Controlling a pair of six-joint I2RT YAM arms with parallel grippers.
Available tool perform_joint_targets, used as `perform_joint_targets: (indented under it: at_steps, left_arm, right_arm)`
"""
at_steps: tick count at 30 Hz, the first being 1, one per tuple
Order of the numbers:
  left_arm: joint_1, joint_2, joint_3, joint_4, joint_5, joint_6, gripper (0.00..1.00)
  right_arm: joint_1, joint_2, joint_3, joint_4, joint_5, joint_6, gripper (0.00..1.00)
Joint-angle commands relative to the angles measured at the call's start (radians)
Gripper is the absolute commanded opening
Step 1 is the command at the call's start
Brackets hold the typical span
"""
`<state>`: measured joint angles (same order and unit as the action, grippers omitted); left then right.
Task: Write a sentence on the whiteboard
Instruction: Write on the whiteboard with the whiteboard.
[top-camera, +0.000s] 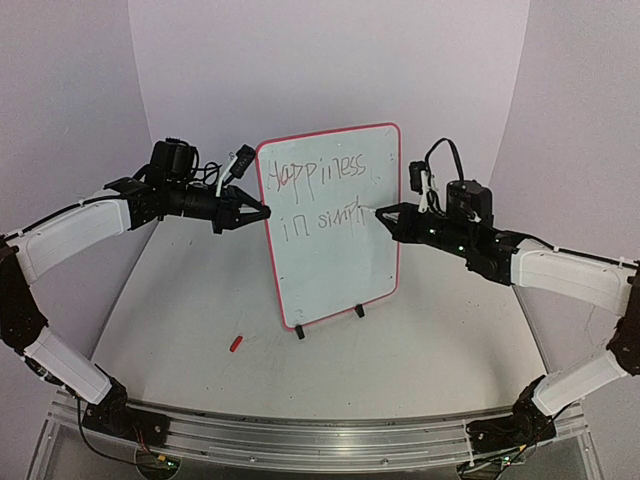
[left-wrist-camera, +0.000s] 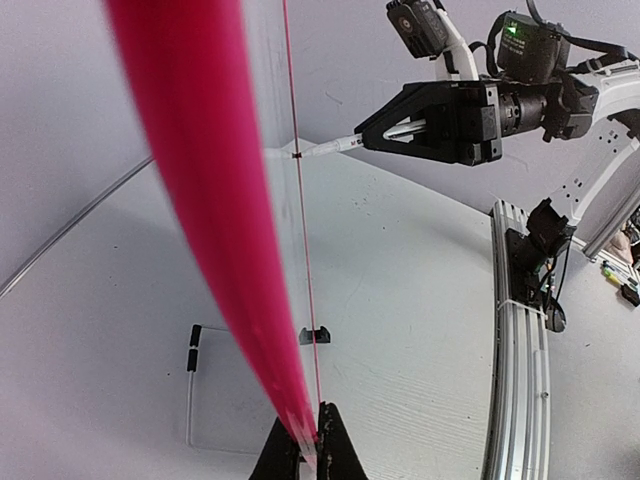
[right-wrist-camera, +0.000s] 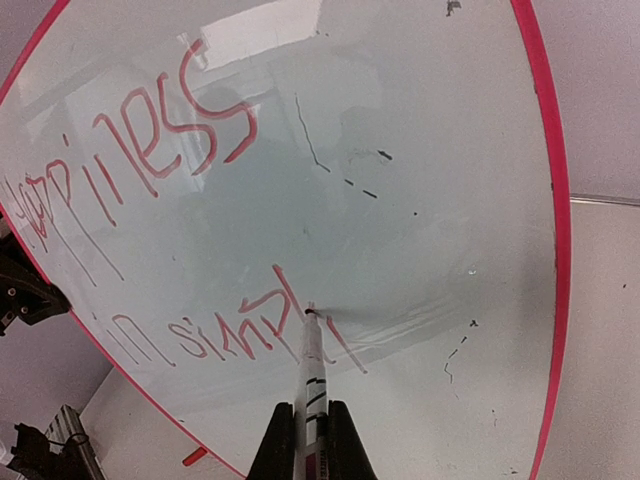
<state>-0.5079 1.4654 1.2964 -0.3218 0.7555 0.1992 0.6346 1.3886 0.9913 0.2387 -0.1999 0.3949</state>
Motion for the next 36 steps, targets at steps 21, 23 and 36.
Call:
perform_joint_targets:
  at_steps: [21,23,36]
  left_arm:
    - [-0.023,0.038,-0.022,-0.209,-0.048,0.069,0.00]
    - [-0.023,0.038,-0.022,-0.210,-0.048,0.068,0.00]
    - [-0.023,0.038,-0.022,-0.211,-0.050,0.071,0.00]
  right_arm:
    - [-0.064,-0.135,-0.059,-0.011,-0.172,-0.007,0.00]
    - [-0.069,-0.126,-0.061,-0.004,-0.174,-0.004,0.00]
    - [-0.091,-0.077,-0.052,0.017,-0.106,0.012,0.00]
